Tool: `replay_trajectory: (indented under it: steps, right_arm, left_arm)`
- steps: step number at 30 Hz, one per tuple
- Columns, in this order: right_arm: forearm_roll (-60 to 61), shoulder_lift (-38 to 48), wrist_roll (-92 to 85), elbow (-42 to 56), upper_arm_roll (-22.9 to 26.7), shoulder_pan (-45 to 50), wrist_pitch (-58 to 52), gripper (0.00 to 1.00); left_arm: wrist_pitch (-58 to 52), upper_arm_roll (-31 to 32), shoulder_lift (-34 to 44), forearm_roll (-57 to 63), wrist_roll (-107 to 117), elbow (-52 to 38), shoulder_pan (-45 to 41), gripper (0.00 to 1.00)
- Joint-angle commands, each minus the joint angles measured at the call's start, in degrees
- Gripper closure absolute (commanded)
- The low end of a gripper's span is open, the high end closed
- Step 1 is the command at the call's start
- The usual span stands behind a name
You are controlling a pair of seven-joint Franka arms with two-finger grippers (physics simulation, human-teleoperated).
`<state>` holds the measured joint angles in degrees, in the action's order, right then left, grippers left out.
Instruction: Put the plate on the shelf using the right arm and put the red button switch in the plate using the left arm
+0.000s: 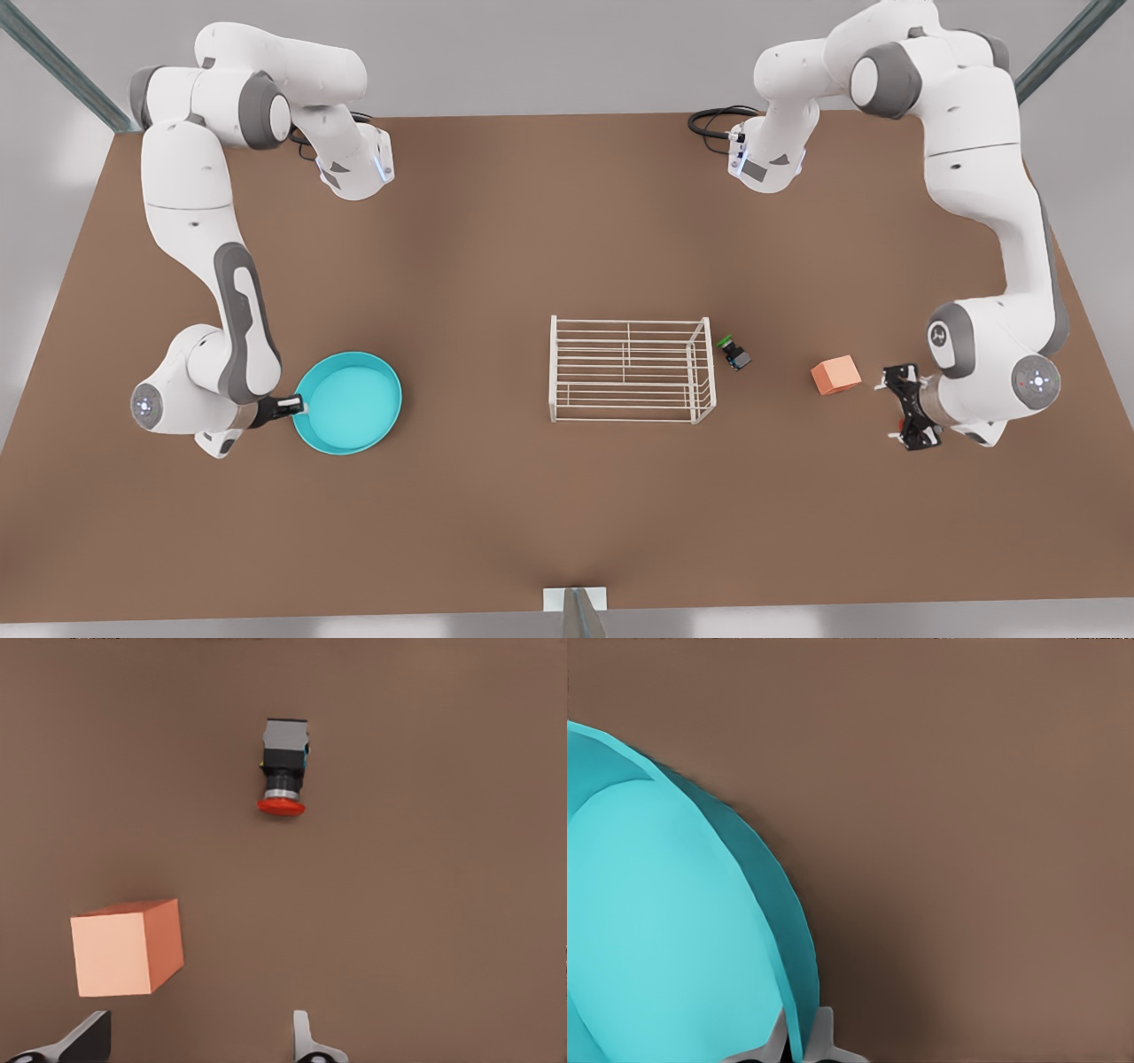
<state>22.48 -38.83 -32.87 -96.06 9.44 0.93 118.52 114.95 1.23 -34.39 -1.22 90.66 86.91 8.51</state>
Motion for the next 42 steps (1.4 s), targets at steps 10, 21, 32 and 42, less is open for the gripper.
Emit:
replay_trajectory:
  steps: [10, 21, 32, 42]
  right_arm:
    - [1.5, 6.1, -1.8, 4.1, -3.8, 1.2, -9.9, 0.89]
    - [4.2, 9.7, 15.9, 11.2, -4.4, 14.3, -15.1, 0.89]
    - [4.2, 9.1, 38.8, 14.6, -5.0, 29.2, -14.7, 0.88]
    - [4.2, 5.8, 45.3, 18.2, -4.9, 32.0, -14.2, 0.88]
  left_arm:
    - [12.8, 0.0, -4.1, 0.0, -16.0, 0.9, 5.8, 0.0]
    - [19.3, 0.0, -8.5, 0.2, -32.9, 1.8, 10.6, 0.0]
    - [22.5, 0.0, -12.1, 0.2, -32.6, 1.8, 10.9, 0.0]
    - [23.2, 0.0, -13.3, 0.2, -32.7, 1.5, 11.3, 0.0]
